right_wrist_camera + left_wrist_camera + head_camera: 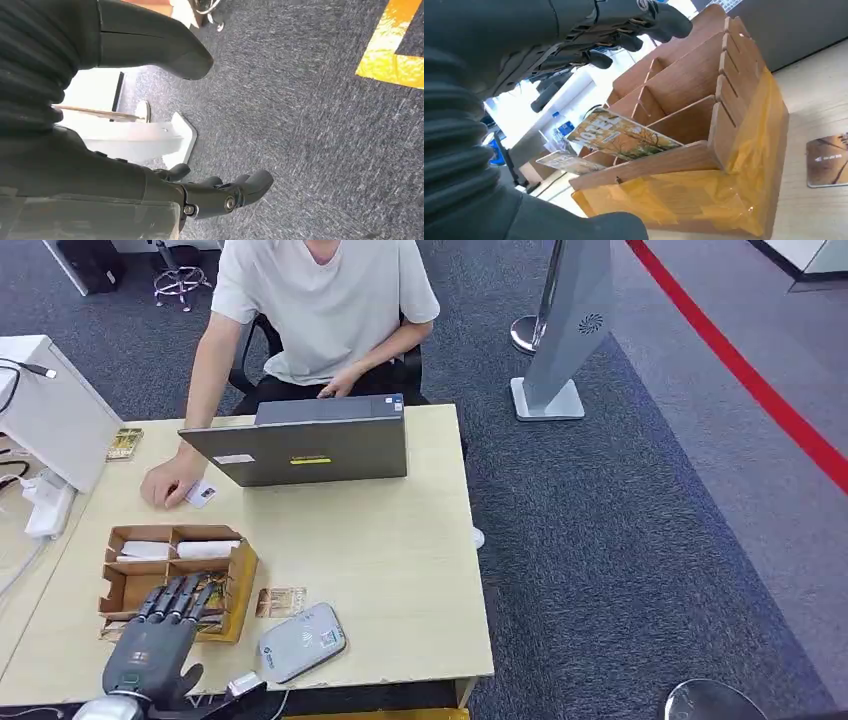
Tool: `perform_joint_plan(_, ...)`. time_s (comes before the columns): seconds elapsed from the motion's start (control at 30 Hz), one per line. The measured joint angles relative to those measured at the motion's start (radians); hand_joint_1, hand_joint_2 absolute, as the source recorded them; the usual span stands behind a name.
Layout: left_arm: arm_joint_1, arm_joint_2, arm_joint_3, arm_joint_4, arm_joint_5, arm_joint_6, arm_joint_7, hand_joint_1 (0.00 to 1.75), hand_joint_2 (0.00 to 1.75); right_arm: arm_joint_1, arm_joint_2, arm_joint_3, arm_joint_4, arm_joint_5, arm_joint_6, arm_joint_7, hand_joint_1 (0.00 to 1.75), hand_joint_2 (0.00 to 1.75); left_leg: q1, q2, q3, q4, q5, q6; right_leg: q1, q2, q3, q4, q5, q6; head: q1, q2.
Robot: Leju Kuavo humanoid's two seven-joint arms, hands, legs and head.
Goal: Pass the card to the sensor for recognition and then transmit it.
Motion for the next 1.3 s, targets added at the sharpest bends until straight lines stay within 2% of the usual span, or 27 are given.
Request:
perform_joint_plan(0.4, 0.012, -0.006, 0.016, 0.002, 0.003, 0.0, 0.0, 0.0, 1.75, 0.0, 0.0, 0.0, 0.0, 0.002, 0.0, 0.002, 0.0, 1.75, 0.0, 0.0, 0.0, 0.0, 0.0, 0.0, 0.0, 0.0, 0.0, 0.0, 0.0, 0.0, 0.0, 0.0)
perform_joint_plan(0.43, 0.012, -0.006, 0.016, 0.002, 0.003, 0.0, 0.0, 1.75, 1.75, 0.0, 0.0, 0.0, 0.0, 0.002, 0.0, 0.002, 0.0, 1.75, 0.0, 0.0, 0.0, 0.0, 0.0, 0.0, 0.0, 0.0, 0.0, 0.0, 0.0, 0.0, 0.0, 0.0)
perform_joint_plan(1.3, 0.012, -0.012, 0.017, 0.008, 0.011, 0.0, -0.002, 1.75, 1.75, 0.0, 0.0, 0.0, 0.0, 0.005, -0.002, 0.0, 0.0, 1.75, 0.0, 0.0, 0.0, 0.0, 0.0, 0.0, 0.0, 0.0, 0.0, 0.0, 0.0, 0.0, 0.0, 0.0)
